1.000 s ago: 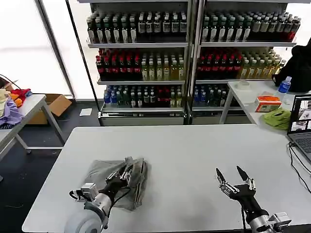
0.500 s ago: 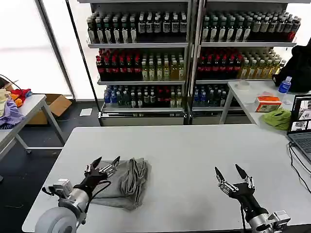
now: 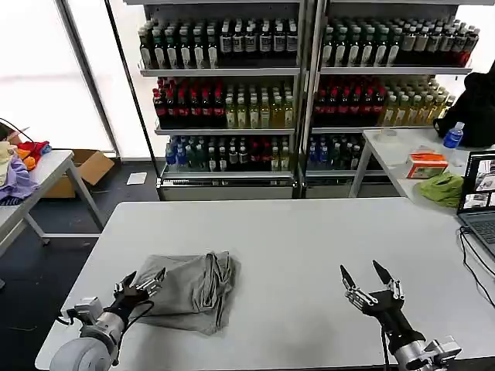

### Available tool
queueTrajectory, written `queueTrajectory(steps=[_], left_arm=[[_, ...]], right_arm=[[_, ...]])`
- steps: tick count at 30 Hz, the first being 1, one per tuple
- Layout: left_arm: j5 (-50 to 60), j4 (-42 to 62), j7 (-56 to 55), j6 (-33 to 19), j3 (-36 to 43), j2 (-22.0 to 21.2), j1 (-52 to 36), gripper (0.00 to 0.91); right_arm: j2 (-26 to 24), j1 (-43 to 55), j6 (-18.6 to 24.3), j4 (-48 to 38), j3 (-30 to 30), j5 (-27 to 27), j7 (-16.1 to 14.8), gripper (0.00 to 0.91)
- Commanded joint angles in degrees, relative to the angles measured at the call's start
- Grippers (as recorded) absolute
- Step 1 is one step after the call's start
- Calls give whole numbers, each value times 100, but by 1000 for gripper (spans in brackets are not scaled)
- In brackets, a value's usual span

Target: Fold and organize the clothes.

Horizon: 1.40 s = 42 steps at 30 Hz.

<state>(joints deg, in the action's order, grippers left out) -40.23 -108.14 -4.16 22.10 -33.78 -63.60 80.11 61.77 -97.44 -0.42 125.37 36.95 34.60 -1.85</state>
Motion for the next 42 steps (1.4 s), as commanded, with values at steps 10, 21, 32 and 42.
queueTrajectory(steps=[10,21,32,42], left_arm=[[-19,550,8,-52,31,-297,16,141],[-13,387,-111,-168,180,-515,2,10],[-187,-35,-425,-207,-29,-933,-132,10],[-378,-708,-285,-160,-1671,-436,403,10]], right_arm=[[48,-11,42,3,-73,-79,-13,907],[38,-20,56,15,-66,-64,-2,907],[21,107,47,-85,-92,55,132,907],[-138,247,37,-105,42,254,189,907]])
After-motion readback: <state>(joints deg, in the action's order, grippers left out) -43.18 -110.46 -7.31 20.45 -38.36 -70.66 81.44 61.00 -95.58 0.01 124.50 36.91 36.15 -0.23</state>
